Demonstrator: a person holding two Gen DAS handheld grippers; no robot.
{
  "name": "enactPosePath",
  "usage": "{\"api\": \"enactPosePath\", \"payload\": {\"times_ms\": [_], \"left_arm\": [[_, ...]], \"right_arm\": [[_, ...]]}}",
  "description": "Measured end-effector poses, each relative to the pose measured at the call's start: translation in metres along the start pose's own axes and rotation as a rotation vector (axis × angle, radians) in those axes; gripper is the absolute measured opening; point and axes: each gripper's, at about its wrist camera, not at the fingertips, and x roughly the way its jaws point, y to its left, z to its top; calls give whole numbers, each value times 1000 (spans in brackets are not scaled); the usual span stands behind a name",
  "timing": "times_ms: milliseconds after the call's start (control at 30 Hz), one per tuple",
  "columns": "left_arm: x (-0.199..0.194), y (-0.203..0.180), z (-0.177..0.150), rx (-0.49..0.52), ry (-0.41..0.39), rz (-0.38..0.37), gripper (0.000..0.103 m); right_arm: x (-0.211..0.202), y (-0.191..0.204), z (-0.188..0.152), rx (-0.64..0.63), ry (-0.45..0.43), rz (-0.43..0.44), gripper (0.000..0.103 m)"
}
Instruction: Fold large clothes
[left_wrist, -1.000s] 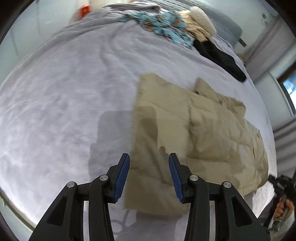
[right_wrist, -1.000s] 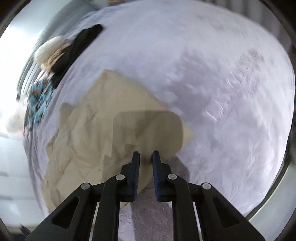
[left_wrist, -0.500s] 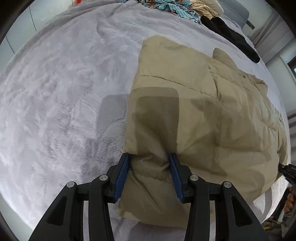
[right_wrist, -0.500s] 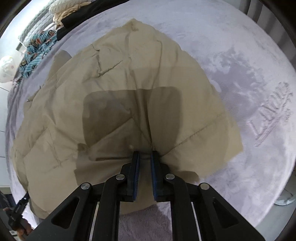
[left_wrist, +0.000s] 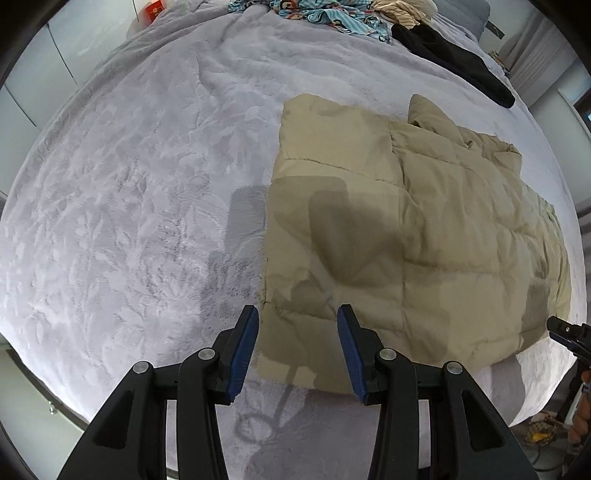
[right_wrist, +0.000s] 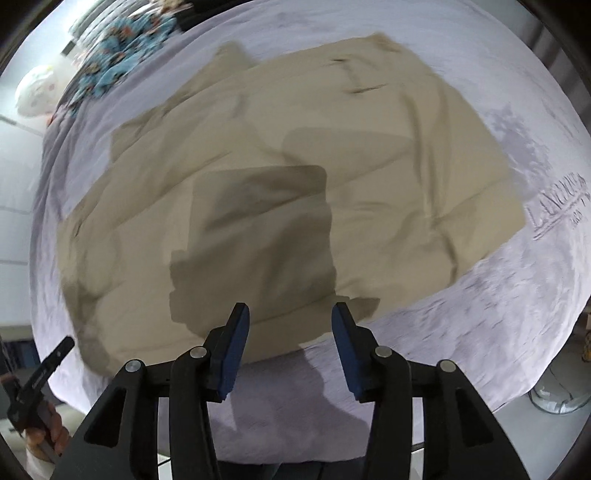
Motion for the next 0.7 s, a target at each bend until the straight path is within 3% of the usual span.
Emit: {"api": "enactPosePath", "payload": {"times_ms": [133,167,233,533,600,700], "left_arm": [[-4,1,1,4,3,5,50],[-5,1,1,5,1,9,74],[-11,3,0,-6,-23,16,94],[-8,-1,2,-40,-15,21,94],[-6,-4,2,-28,-13,32,94],[0,-8,3,-12,1,36,95]], "right_arm": [[1,23,-7,-38,31,23,54],[3,31,-6,-52,36,23,57],[5,39,-6,-67,43,22,59],[10,47,-10,-127,87,33,66],[11,48,-10,-134,88,40,78],[13,51,-10,-147,89,51,80]]}}
